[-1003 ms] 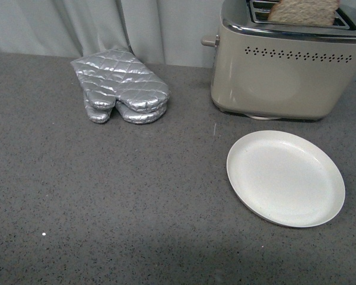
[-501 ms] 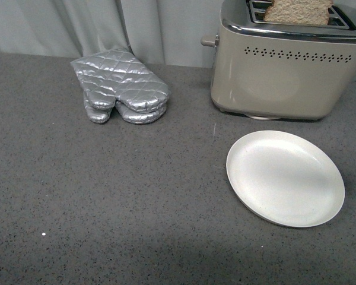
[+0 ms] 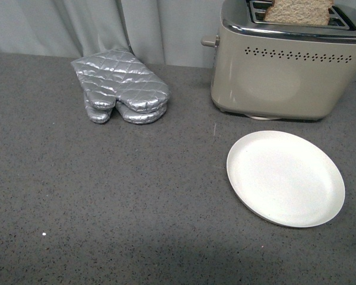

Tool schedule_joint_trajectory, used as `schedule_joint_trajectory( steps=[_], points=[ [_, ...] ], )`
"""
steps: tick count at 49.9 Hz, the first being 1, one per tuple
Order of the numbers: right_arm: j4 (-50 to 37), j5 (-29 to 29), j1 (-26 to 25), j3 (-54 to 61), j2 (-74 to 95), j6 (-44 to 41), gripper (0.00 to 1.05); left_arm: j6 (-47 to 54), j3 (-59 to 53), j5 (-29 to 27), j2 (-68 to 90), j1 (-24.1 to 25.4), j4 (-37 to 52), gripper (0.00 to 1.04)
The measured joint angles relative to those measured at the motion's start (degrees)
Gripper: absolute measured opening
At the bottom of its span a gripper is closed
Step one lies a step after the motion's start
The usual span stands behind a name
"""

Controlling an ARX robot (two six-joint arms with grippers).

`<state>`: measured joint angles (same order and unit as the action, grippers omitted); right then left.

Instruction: Put bread into toaster

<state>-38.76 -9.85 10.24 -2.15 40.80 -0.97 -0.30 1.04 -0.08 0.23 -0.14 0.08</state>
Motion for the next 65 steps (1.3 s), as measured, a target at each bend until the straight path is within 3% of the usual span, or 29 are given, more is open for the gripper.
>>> schedule_joint_trajectory(
  steps=[9, 13, 16, 20, 28, 29, 48, 52, 58, 65],
  points=[
    [4.26, 2.64, -2.80, 1.86, -5.14, 0.20, 0.00, 0.00, 0.00, 0.02, 0.00, 0.00, 0.00, 0.98],
    [7.15, 4.02, -4.11, 1.86, -8.59, 0.39, 0.00, 0.00, 0.00, 0.02, 0.00, 0.00, 0.00, 0.98],
    [9.86, 9.07, -7.87, 1.88, -11.54, 0.37, 0.00, 0.00, 0.00, 0.02, 0.00, 0.00, 0.00, 0.98],
    [12.68, 9.40, -9.94, 1.88, -14.51, 0.42, 0.00, 0.00, 0.00, 0.00, 0.00, -0.02, 0.00, 0.98],
    [18.01, 9.73, -10.10, 1.90, -20.15, 0.39, 0.00, 0.00, 0.00, 0.02, 0.00, 0.00, 0.00, 0.98],
    [23.21, 9.75, -10.10, 1.88, -25.44, 0.39, 0.00, 0.00, 0.00, 0.02, 0.00, 0.00, 0.00, 0.98],
    [28.76, 9.75, -10.10, 1.88, -30.97, 0.39, 0.00, 0.00, 0.00, 0.02, 0.00, 0.00, 0.00, 0.98],
    [37.70, 9.77, -10.10, 1.86, -37.83, 0.39, 0.00, 0.02, 0.00, 0.02, 0.00, 0.00, 0.00, 0.98],
    [38.64, 9.77, -10.10, 1.86, -40.52, 0.39, 0.00, 0.00, 0.00, 0.02, 0.00, 0.00, -0.04, 0.98],
    [38.66, 9.77, -10.10, 1.86, -40.52, 0.39, 0.18, 0.02, 0.00, 0.02, 0.00, 0.00, -0.04, 0.98]
  ],
)
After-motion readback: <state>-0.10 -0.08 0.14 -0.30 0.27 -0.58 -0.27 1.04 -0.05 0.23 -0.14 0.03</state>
